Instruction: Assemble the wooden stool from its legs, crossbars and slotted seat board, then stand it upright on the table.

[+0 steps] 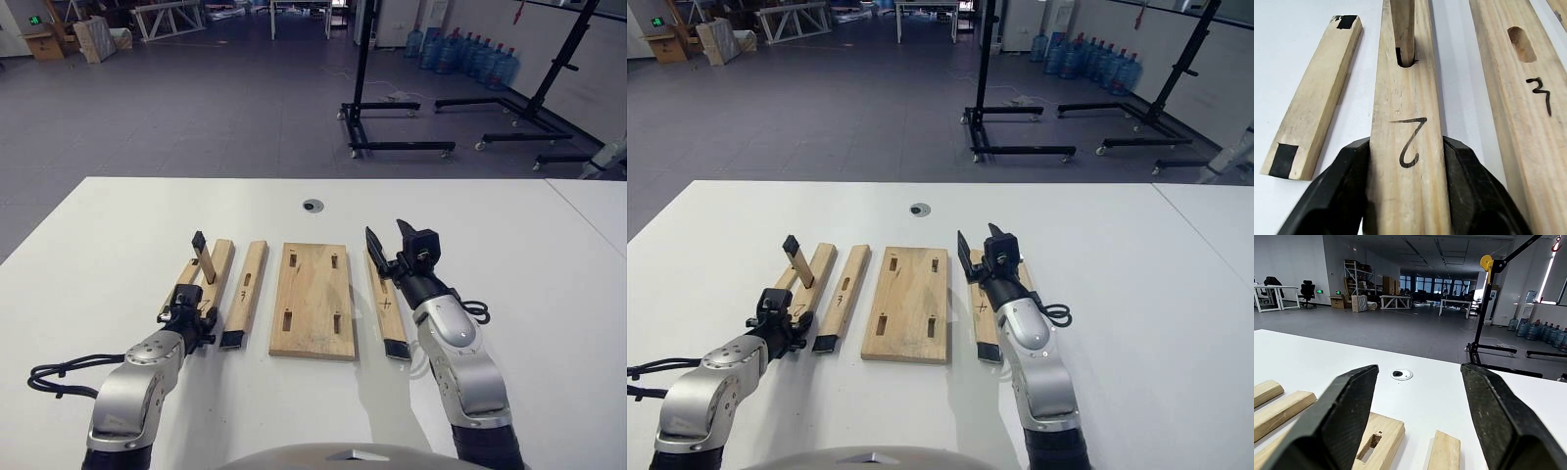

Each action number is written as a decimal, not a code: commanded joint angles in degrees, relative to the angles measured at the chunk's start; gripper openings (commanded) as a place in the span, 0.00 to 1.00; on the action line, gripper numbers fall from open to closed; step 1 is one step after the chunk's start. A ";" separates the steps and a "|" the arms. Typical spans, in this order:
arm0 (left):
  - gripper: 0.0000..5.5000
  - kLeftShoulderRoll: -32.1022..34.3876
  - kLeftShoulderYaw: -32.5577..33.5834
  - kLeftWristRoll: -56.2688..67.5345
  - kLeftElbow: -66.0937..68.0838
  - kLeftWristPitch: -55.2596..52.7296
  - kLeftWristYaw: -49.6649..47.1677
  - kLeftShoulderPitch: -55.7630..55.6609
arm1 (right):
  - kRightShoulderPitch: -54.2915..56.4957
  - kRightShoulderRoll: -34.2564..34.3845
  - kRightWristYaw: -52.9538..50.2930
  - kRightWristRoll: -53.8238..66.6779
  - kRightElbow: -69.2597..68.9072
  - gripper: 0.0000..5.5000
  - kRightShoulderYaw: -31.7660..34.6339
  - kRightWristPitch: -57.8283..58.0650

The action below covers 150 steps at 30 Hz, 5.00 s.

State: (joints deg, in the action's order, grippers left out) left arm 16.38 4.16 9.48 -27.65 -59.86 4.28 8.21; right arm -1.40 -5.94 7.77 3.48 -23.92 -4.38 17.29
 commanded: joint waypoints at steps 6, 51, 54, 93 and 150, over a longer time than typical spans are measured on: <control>0.37 -4.65 5.82 4.37 0.18 6.93 1.41 -11.73 | 4.86 -0.25 0.56 1.73 1.71 0.56 2.76 0.05; 0.37 2.43 3.59 52.69 11.47 8.02 44.43 -17.69 | 25.16 -1.99 28.08 70.03 20.20 0.92 15.75 33.15; 0.37 2.67 2.94 52.06 11.91 8.37 44.72 -17.30 | 25.49 -2.34 28.04 70.32 20.22 0.92 15.77 33.82; 0.65 -5.75 -0.76 50.24 12.25 16.95 40.14 -9.54 | 29.60 -16.71 43.19 60.73 20.38 0.38 17.15 28.90; 0.78 -1.00 8.68 45.00 23.57 21.04 36.26 -12.72 | 38.78 -17.78 77.62 22.09 61.41 0.38 3.05 -14.94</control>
State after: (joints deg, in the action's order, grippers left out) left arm 15.51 13.18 55.63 -4.59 -39.43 40.41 -3.96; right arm 37.65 -23.19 84.71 28.03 36.53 -0.01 1.17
